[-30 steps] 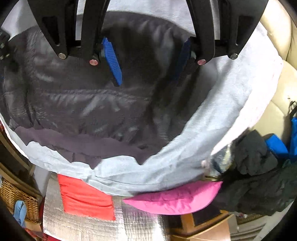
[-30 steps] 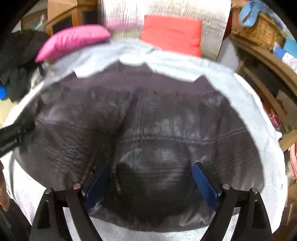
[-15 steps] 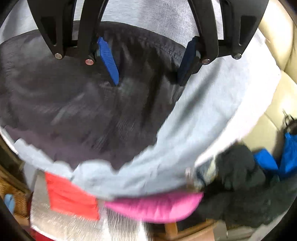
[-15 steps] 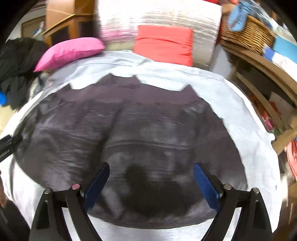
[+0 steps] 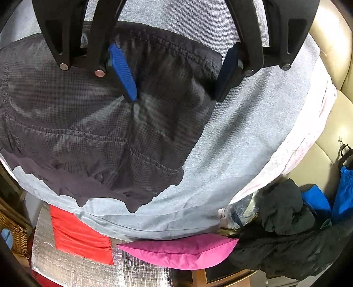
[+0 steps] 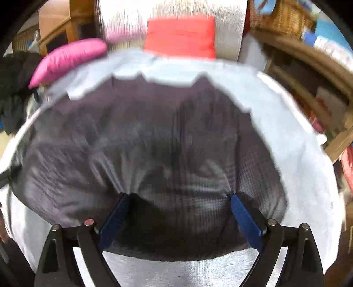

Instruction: Fold large clothes

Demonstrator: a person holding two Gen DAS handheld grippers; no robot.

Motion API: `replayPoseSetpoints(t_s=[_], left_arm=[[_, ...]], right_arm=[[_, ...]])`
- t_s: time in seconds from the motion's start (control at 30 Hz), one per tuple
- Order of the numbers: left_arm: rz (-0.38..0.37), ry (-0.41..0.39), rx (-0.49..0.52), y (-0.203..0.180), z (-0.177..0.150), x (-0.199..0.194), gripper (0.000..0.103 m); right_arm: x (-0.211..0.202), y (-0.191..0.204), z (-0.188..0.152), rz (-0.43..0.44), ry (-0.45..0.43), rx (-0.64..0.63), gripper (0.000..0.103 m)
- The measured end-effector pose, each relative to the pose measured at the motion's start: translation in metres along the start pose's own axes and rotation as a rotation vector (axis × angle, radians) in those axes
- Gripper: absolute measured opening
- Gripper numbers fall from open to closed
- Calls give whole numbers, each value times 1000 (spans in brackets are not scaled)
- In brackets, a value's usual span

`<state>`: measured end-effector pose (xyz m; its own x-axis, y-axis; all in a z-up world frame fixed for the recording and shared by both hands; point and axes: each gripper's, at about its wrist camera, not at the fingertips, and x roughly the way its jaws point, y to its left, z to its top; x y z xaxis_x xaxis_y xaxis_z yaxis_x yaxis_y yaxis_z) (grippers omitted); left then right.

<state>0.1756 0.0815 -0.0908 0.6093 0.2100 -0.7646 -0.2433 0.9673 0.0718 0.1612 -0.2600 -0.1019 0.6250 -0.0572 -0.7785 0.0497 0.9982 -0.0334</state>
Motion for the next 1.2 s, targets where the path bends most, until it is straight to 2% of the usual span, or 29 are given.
replayPoseSetpoints(t_s=[0.13, 0.23, 0.33, 0.4, 0.5, 0.6, 0.7, 0.8, 0.83, 0.9, 0.93, 0.97, 1.03, 1.2], left_arm=[[-6, 5, -10, 4, 3, -3, 74], [-2, 4, -6, 4, 2, -3, 74], [3, -2, 5, 3, 1, -2, 74], [4, 7, 5, 5, 3, -6, 74], [-5, -37, -28, 7, 13, -24, 74], [-36, -86, -6, -10, 29, -37, 74], [-79, -59, 33, -38, 41, -27, 74], [-77, -4, 74, -62, 41, -3, 74], [-70, -29, 80, -66, 40, 3, 74], [-35, 9, 116, -74, 34, 19, 74], [-27, 2, 123, -75, 32, 18, 74], [-22, -3, 123, -74, 32, 12, 74], [-43, -11, 111, -68, 32, -3, 74], [-98, -101, 68, -51, 12, -54, 74]], right_arm=[[-18, 4, 6, 19, -11, 20, 95], [-35, 0, 6, 30, -64, 51, 95], [-13, 1, -6, 21, 1, 18, 95], [-19, 1, -3, 13, -8, 9, 95], [-38, 2, 14, 61, -32, 47, 95], [-46, 10, 43, 92, -66, 51, 95], [-36, 26, 70, 117, -58, 40, 95], [-5, 37, 92, 136, -6, 50, 95], [12, 40, 96, 114, 32, 49, 95], [38, 44, 86, 81, 135, 42, 96], [41, 47, 85, 69, 136, 30, 97], [36, 51, 84, 55, 119, 11, 97], [23, 52, 82, 80, 114, 21, 96], [-57, 43, 51, 146, -51, 97, 96]])
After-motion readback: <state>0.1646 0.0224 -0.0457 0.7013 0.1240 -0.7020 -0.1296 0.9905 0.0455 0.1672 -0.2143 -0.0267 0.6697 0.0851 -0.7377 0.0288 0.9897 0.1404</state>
